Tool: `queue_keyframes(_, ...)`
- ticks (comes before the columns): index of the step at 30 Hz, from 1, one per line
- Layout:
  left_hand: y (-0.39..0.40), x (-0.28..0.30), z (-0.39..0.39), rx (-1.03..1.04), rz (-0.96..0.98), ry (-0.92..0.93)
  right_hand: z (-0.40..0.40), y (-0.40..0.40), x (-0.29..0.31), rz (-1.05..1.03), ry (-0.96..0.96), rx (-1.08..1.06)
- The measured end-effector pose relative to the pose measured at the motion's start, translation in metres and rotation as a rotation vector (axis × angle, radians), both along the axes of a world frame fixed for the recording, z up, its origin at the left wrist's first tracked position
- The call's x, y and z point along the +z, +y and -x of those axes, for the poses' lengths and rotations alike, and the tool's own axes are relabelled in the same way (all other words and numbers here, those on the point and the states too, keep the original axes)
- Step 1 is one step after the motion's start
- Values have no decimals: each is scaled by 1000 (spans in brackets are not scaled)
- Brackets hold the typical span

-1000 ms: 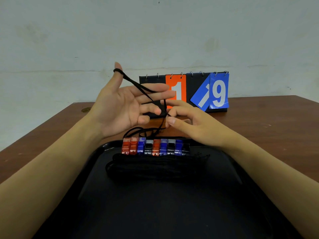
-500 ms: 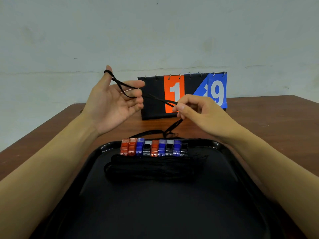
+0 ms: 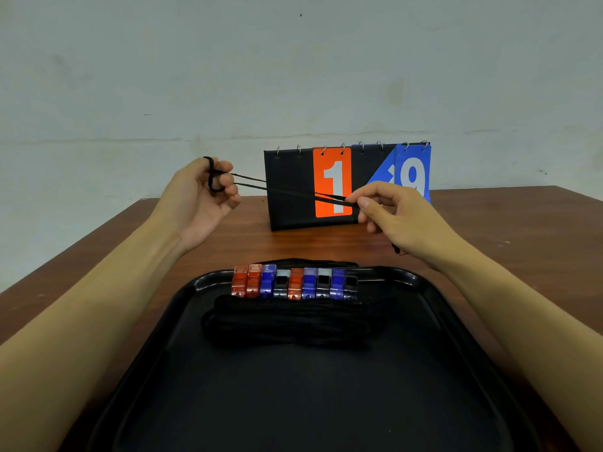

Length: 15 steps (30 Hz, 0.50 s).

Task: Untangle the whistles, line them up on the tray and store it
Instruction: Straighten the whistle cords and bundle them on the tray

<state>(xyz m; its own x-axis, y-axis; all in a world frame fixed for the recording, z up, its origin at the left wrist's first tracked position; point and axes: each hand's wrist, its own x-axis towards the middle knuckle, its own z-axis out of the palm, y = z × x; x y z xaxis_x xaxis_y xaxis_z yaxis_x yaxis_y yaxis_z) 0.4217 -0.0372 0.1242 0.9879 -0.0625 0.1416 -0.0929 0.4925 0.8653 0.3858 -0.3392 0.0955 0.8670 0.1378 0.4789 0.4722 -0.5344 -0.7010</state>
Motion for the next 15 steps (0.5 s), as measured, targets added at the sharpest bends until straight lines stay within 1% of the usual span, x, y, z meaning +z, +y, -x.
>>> queue_keyframes(6,9,-5,-13,50,-3,33,-8,-8,-6,17,-2,-82)
queue_keyframes(8,11,-9,-17,39,-6,50,-11,-12,-9,50,-7,-112)
queue_keyframes(11,18,-13,-21,13,41,90,-15,-19,-14,119,-3,-166)
queue_keyframes(15,27,-20,-28,37,-52,118,-21,-28,-19,203,-6,-286)
